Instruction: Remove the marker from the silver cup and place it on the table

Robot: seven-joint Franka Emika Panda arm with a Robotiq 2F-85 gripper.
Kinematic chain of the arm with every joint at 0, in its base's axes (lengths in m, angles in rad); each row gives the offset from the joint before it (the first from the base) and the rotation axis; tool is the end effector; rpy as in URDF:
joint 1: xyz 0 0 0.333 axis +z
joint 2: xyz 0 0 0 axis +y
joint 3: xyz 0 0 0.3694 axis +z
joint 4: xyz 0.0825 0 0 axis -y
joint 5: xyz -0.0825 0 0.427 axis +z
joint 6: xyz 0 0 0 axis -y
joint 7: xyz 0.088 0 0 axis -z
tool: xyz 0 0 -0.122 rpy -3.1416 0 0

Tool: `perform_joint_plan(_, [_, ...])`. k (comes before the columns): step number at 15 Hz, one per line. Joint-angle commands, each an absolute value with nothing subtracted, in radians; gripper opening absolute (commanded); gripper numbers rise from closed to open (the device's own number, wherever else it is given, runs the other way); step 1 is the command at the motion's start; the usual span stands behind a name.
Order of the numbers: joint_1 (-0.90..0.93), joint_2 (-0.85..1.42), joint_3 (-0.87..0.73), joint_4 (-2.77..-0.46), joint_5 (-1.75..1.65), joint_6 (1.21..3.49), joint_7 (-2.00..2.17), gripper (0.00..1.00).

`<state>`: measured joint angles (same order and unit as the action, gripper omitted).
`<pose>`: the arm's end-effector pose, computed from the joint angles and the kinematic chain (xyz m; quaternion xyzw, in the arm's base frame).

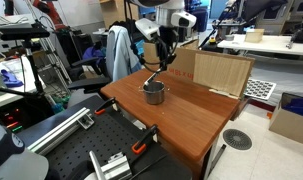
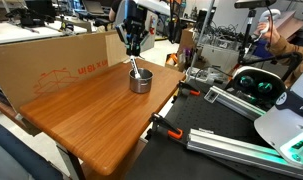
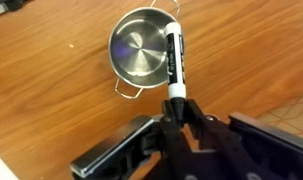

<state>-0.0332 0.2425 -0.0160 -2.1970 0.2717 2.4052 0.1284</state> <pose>0.5913 -0.0246 0.2745 -0.9779 0.1892 0.0202 0.0866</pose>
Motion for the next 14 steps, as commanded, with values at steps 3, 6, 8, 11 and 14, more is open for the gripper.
perform_joint_plan(3, [-0.105,0.096,-0.027,-2.182,0.493,2.223,-0.024,0.05])
perform_joint_plan(6, [-0.130,0.119,-0.067,-2.115,0.575,2.115,-0.020,0.05])
perform_joint_plan(8, [-0.148,0.169,-0.089,-2.065,0.615,2.066,-0.001,0.05])
perform_joint_plan(11, [-0.173,0.261,-0.108,-1.984,0.641,2.026,0.051,0.05])
perform_joint_plan(14, [-0.193,0.366,-0.113,-1.890,0.638,1.999,0.127,0.05])
